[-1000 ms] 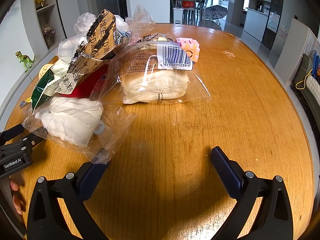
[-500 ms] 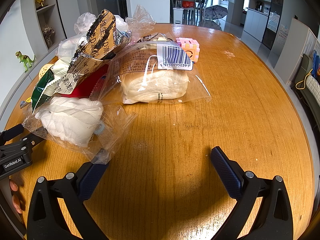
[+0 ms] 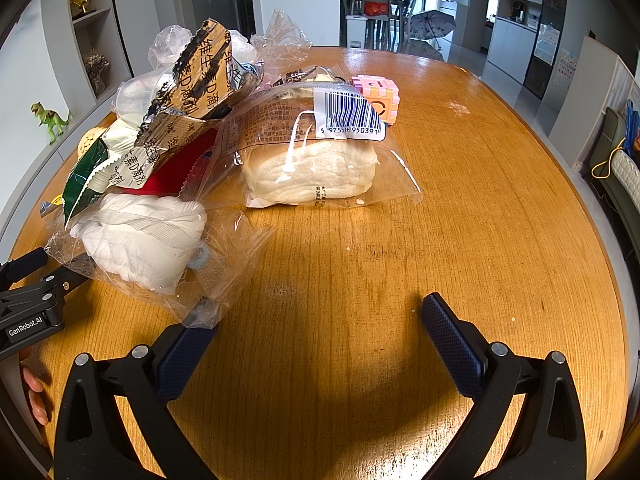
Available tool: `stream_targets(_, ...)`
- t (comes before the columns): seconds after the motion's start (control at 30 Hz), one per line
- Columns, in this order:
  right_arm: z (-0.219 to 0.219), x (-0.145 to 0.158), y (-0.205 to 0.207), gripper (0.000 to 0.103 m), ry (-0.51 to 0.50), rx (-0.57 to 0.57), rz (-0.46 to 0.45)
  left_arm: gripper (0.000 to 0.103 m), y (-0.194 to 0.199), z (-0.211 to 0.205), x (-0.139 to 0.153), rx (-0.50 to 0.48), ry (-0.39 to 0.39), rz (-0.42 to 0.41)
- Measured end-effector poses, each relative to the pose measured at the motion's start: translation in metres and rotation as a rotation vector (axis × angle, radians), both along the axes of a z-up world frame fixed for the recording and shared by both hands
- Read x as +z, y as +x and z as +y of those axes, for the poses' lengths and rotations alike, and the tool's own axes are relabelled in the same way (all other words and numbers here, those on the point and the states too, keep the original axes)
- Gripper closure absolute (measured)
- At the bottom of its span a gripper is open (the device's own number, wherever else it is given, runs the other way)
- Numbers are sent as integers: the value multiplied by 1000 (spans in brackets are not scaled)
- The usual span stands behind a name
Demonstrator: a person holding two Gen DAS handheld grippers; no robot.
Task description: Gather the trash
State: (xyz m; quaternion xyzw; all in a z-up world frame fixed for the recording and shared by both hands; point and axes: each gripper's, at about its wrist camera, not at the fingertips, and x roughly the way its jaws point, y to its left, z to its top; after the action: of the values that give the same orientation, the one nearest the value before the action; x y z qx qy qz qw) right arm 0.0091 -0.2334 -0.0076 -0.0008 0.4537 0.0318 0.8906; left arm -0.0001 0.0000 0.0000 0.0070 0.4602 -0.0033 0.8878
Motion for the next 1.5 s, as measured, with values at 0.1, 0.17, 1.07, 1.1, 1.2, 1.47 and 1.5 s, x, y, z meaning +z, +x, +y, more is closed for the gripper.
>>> stream_targets(0.1,0,0,0,2,0,0,0,6,0,0,0,0,0,0)
stream_targets(0.17,0,0,0,2,0,0,0,6,0,0,0,0,0,0)
stream_targets(1.07,0,0,0,2,-1,0,0,6,3,0,-1,11,1,0)
stream_targets(1.1,0,0,0,2,-1,0,0,6,4,0,-1,11,1,0)
stream_targets(1.2,0,0,0,2,-2,-1,0,6,3,0,-1,11,1,1)
stream_targets(1.47,1,1,-2,2,-1,-1,0,6,4,0,-1,11,1,1)
stream_targets(1.5,1,1,-3,2,0,-1,0,6,4,0,-1,9,1,0)
